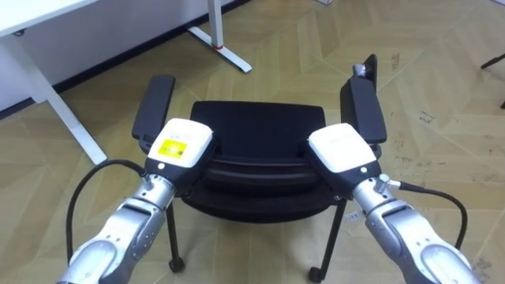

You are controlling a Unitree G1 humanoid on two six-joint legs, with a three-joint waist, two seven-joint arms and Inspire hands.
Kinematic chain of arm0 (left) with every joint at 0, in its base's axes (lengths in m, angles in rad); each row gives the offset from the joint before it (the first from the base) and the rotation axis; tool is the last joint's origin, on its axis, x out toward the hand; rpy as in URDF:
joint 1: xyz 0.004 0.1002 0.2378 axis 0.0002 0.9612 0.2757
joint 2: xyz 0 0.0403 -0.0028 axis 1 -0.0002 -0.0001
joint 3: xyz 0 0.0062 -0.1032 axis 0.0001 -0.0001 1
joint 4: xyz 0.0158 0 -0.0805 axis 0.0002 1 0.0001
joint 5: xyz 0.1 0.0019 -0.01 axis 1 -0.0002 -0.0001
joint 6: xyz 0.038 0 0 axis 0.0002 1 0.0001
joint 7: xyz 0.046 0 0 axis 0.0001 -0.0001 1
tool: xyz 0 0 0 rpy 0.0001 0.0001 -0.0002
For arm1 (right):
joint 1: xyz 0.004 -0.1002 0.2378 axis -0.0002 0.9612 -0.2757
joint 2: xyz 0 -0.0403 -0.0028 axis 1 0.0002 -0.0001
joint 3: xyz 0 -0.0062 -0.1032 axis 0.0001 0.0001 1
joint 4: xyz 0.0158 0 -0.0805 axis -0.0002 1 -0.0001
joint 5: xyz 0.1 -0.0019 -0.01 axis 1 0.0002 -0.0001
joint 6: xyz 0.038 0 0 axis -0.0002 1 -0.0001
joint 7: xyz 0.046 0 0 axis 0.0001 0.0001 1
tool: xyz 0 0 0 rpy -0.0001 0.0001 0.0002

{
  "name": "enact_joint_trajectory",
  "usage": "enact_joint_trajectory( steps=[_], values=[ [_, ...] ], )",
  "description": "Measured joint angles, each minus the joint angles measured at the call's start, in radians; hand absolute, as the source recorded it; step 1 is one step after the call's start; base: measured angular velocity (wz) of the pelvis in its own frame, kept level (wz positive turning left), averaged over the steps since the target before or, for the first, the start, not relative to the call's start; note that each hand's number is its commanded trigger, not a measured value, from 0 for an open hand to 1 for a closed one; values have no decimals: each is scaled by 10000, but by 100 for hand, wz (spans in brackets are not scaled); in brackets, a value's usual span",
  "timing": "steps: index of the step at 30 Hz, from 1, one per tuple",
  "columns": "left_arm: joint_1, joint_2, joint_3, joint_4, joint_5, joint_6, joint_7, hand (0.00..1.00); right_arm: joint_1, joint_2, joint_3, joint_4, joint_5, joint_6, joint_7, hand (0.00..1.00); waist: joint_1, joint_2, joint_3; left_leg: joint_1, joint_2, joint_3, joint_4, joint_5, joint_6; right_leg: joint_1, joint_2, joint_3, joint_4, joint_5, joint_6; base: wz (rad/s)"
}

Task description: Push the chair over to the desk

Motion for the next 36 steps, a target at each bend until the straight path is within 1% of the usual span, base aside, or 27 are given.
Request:
enact_joint_trajectory(
  steps=[4,7,8,10,12,13,14,15,16,17,18,19,20,21,22,23,24,25,26,28,30,31,32,33,34,35,36],
  values=[
    [-38,-38,50,116,11,-116,-5,100,9,-7,-19,24,6,-41,49,100,-7,-3,36,-269,115,-149,846,-427,-106,-159,14,-140,734,-474,-80,10],
    [-89,-6,89,237,-30,-246,-31,100,9,77,-20,81,6,-90,95,100,18,-13,63,-670,371,-229,1986,-800,-278,-249,143,-279,1366,-879,-260,13],
    [-115,118,75,312,-121,-303,-29,100,10,171,-12,138,6,-96,66,100,0,-111,110,-946,416,-226,2713,-806,-285,-249,112,-371,1666,-1133,-339,31],
    [-137,137,78,600,-199,-498,-29,100,63,171,5,348,4,-306,48,100,-5,-104,136,-1592,793,-210,4483,-786,-258,-99,287,-632,2017,-1512,-556,31],
    [-121,86,78,758,-200,-608,-14,100,170,170,-8,472,50,-405,-87,100,1,-32,105,-1960,1119,-216,5330,-691,-137,79,462,-854,2182,-1700,-754,31],
    [-105,79,107,762,-201,-633,18,100,185,166,-12,471,86,-424,-137,100,4,-64,105,-2186,1274,-187,5702,-586,-123,66,478,-966,2363,-1833,-875,32],
    [-101,80,126,762,-200,-650,29,100,184,173,-11,471,87,-426,-151,100,17,-71,104,-2278,1333,-184,5867,-499,-125,56,495,-1008,2443,-1890,-939,24],
    [-99,79,132,753,-204,-660,55,100,193,164,-9,469,87,-433,-159,100,49,-135,110,-2579,1421,-199,6155,-257,-80,69,531,-1112,2533,-1959,-1047,29],
    [-101,67,131,733,-213,-668,69,100,212,109,-9,408,103,-424,-198,100,10,-193,113,-2915,1410,-219,6325,-124,2,44,503,-1255,2538,-1971,-1138,35],
    [-115,26,128,736,-222,-672,86,100,211,33,-9,376,147,-431,-250,100,-13,-186,112,-3060,1317,-197,6190,-173,4,8,481,-1311,2540,-1972,-1165,32],
    [-128,-90,128,749,-222,-666,149,100,207,-112,-12,306,181,-439,-306,100,-20,-139,119,-3349,1033,-35,5693,-311,61,-91,436,-1374,2589,-2000,-1212,6],
    [-104,-162,125,759,-221,-654,217,100,210,-160,-14,299,182,-400,-352,100,58,-125,111,-3511,797,331,4816,-299,71,-148,379,-1428,2657,-2040,-1257,-8],
    [-88,-186,122,757,-221,-655,247,100,215,-192,-14,299,181,-401,-370,100,126,-109,108,-3520,655,400,4333,-230,89,-181,365,-1473,2658,-2062,-1287,-23],
    [-65,-192,95,729,-219,-665,290,100,243,-270,-12,295,203,-440,-417,100,230,-96,93,-3553,327,459,3320,-38,128,-170,381,-1487,2672,-2151,-1284,-15],
    [-61,-185,86,696,-219,-669,311,100,251,-312,-12,296,248,-486,-456,100,265,-106,87,-3574,193,510,2895,107,225,-165,385,-1489,2691,-2222,-1246,-18],
    [-33,-136,93,582,-218,-669,320,100,255,-330,-12,295,298,-514,-492,100,357,-156,55,-3564,67,518,2531,472,470,-167,381,-1435,2685,-2376,-1155,-7],
    [-26,-82,95,485,-214,-668,315,100,265,-318,-12,290,297,-513,-581,100,355,-233,20,-3473,-54,560,2218,739,558,-163,299,-1416,2659,-2395,-1064,-6],
    [-26,-82,110,450,-204,-662,320,100,265,-323,-12,280,293,-513,-635,100,356,-264,13,-3402,-121,616,2082,831,586,-154,237,-1394,2658,-2389,-1033,0],
    [-35,-83,137,404,-190,-663,314,100,268,-335,-14,276,271,-512,-740,100,358,-315,-19,-3299,-324,639,1901,897,651,-73,98,-1356,2658,-2382,-1035,0],
    [7,-110,142,346,-168,-636,320,100,275,-340,-22,276,178,-490,-868,100,315,-361,-6,-3130,-593,667,1802,1028,866,84,-81,-1345,2659,-2476,-884,0],
    [38,-196,135,326,-175,-602,368,100,276,-421,-24,274,178,-482,-992,100,281,-350,-51,-2910,-833,974,1864,866,1182,305,-445,-1327,2764,-2662,-629,0],
    [24,-238,119,370,-204,-602,397,100,269,-447,-28,258,185,-458,-1024,100,230,-407,-40,-2731,-1071,1048,1881,719,1355,374,-743,-1420,3125,-2790,-423,0],
    [12,-272,119,403,-206,-600,436,100,250,-472,-24,244,185,-440,-1013,100,242,-429,-26,-2646,-1177,1052,1893,641,1406,290,-891,-1534,3523,-2812,-376,-4],
    [-27,-304,119,504,-225,-619,498,100,222,-490,-18,241,185,-409,-961,100,247,-428,-18,-2515,-1383,1122,1997,470,1512,-126,-1258,-1540,4780,-2654,-213,0],
    [-61,-310,111,568,-233,-656,514,100,224,-503,-22,241,185,-407,-942,100,207,-419,-22,-2469,-1432,1125,2112,348,1570,-327,-1416,-1483,5381,-2484,-150,7],
    [-124,-332,56,718,-235,-671,538,100,230,-499,-17,321,194,-434,-916,100,175,-398,-9,-2324,-1429,1095,2329,93,1643,-684,-1599,-1288,6388,-1963,-194,12],
    [-127,-358,43,819,-234,-675,537,100,251,-428,-18,412,190,-438,-873,100,170,-299,2,-2164,-1393,996,2549,-195,1684,-910,-1593,-1046,7122,-1281,-215,7]
  ],
)
